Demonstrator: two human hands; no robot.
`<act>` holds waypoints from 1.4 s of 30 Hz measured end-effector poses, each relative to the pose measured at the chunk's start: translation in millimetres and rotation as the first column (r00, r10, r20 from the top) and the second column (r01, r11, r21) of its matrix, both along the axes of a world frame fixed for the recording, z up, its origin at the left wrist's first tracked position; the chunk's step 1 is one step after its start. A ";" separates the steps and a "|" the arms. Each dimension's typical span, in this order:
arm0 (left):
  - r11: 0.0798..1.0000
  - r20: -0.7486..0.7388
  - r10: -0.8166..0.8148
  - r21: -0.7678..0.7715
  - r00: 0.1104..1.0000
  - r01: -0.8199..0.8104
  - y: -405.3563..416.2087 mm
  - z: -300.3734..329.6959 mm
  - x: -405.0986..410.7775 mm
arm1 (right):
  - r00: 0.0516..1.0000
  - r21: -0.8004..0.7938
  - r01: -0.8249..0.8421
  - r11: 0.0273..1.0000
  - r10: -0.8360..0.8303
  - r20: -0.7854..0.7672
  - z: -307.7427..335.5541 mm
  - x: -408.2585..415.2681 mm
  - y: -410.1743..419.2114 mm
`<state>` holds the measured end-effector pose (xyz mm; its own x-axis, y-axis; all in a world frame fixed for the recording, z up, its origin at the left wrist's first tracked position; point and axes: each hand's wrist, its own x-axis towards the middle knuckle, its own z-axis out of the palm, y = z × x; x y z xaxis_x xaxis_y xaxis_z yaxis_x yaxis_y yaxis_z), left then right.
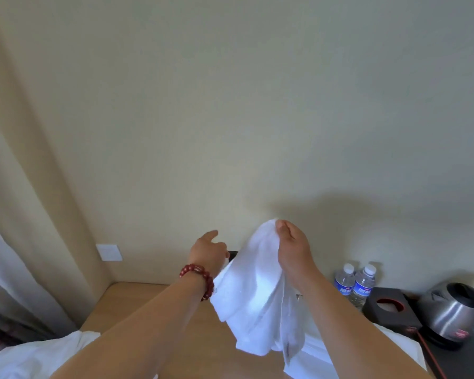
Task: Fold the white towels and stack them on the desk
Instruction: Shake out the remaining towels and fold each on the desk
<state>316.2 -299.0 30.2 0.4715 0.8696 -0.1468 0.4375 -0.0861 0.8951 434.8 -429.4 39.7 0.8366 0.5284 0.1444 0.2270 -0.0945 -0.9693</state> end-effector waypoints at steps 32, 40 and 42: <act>0.890 0.126 -0.403 0.285 0.906 0.356 -74.0 -10.7 -34.6 | 0.843 0.408 -0.014 0.913 0.230 -0.486 52.2 4.4 -17.1; 0.860 0.306 -0.465 -0.068 0.831 0.506 -61.8 -34.3 -58.1 | 0.808 0.435 0.022 0.900 0.240 -0.538 56.9 7.6 -24.7; 0.824 0.228 -0.534 -0.077 0.814 0.562 -59.9 -35.7 -64.6 | 0.807 0.456 0.024 0.890 0.252 -0.534 60.5 9.7 -27.0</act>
<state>251.6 -358.9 -5.5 0.8938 0.4366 -0.1022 0.1765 -0.1332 0.9752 444.5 -456.3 100.2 0.7730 0.6259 -0.1035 -0.3912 0.3417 -0.8545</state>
